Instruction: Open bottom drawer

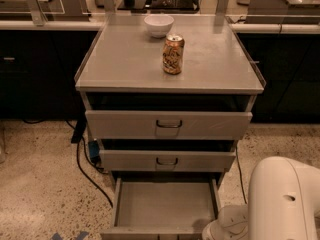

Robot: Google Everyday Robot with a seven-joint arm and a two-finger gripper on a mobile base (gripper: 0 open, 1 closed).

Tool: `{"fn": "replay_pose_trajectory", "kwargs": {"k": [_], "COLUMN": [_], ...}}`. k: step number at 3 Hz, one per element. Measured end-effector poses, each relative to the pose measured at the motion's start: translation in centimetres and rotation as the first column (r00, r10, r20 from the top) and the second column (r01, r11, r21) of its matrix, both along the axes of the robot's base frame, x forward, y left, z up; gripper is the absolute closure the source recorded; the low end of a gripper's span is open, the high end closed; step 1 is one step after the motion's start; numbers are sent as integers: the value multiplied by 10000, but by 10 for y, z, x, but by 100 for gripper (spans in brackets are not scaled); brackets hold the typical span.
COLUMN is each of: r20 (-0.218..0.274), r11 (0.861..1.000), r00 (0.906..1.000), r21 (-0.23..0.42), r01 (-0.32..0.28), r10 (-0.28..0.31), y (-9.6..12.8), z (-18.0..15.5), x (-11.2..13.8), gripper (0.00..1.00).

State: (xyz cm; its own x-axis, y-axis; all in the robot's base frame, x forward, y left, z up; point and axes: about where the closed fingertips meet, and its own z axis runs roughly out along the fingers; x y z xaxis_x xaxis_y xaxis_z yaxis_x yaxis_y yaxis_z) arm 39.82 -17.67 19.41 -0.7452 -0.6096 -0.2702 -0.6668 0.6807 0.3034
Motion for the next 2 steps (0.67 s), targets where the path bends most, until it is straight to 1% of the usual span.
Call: {"fn": "replay_pose_trajectory", "kwargs": {"k": [1, 2], "r20": [-72, -72], "r11": [9998, 9998], "r00": [9999, 9999], "r21": [201, 201], "r01": [87, 87], "r10": [-86, -86], "y": [5, 5], "z": [1, 1], "x": [3, 3], "gripper": [0, 0]}}
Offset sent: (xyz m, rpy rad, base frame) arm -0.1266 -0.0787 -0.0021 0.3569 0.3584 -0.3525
